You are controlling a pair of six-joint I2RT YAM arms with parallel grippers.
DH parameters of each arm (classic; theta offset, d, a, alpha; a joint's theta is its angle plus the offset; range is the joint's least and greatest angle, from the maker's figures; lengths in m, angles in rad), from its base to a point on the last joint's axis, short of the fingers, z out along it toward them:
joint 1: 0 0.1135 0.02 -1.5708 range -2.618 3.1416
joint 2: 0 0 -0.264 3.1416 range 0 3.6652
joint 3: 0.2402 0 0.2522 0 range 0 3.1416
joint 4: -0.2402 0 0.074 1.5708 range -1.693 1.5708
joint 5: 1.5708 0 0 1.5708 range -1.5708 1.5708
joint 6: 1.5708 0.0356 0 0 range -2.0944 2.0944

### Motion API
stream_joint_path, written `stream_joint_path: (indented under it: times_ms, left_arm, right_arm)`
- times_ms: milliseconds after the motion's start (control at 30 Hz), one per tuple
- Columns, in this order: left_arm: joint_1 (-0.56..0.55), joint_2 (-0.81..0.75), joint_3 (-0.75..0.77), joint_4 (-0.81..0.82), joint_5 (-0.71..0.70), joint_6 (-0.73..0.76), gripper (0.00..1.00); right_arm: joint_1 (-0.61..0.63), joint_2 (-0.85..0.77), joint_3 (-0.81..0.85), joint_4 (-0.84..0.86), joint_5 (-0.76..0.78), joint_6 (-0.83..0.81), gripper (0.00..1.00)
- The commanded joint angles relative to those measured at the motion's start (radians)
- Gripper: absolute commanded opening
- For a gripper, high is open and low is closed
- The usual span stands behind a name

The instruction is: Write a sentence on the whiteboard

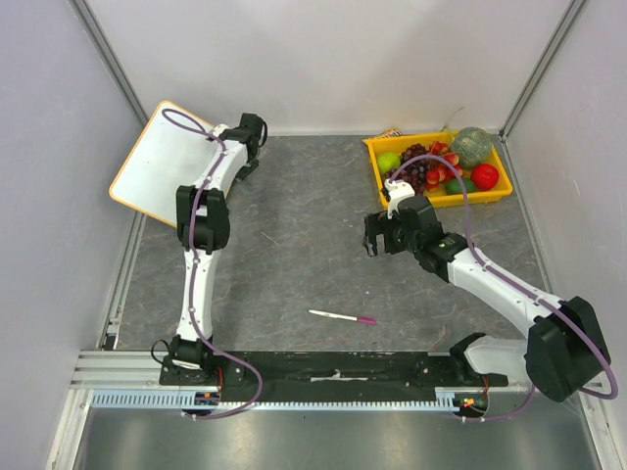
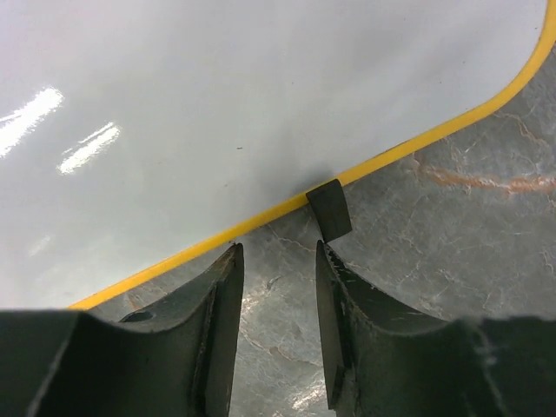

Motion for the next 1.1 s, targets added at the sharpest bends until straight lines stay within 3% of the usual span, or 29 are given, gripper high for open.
stream_joint_path:
  times_ms: [0, 300, 467, 667, 1067]
  left_arm:
    - [0.026, 0.035, 0.074, 0.019, 0.001, 0.031, 0.43]
    - [0.036, 0.043, 0.068, 0.019, 0.067, 0.054, 0.29]
    - [0.030, -0.029, -0.055, 0.021, 0.081, 0.038, 0.27]
    - [0.009, -0.113, -0.163, 0.000, 0.027, -0.003, 0.27]
    - [-0.034, -0.067, -0.125, 0.058, 0.021, 0.117, 0.29]
  right_arm:
    - [-0.002, 0.006, 0.005, 0.041, 0.005, -0.015, 0.98]
    - [-0.002, 0.020, 0.007, 0.042, 0.004, -0.015, 0.98]
    - [-0.002, 0.023, 0.005, 0.042, 0.001, -0.017, 0.98]
    - [-0.002, 0.021, 0.000, 0.044, -0.005, -0.015, 0.98]
    - [-0.002, 0.014, -0.007, 0.047, -0.025, -0.011, 0.98]
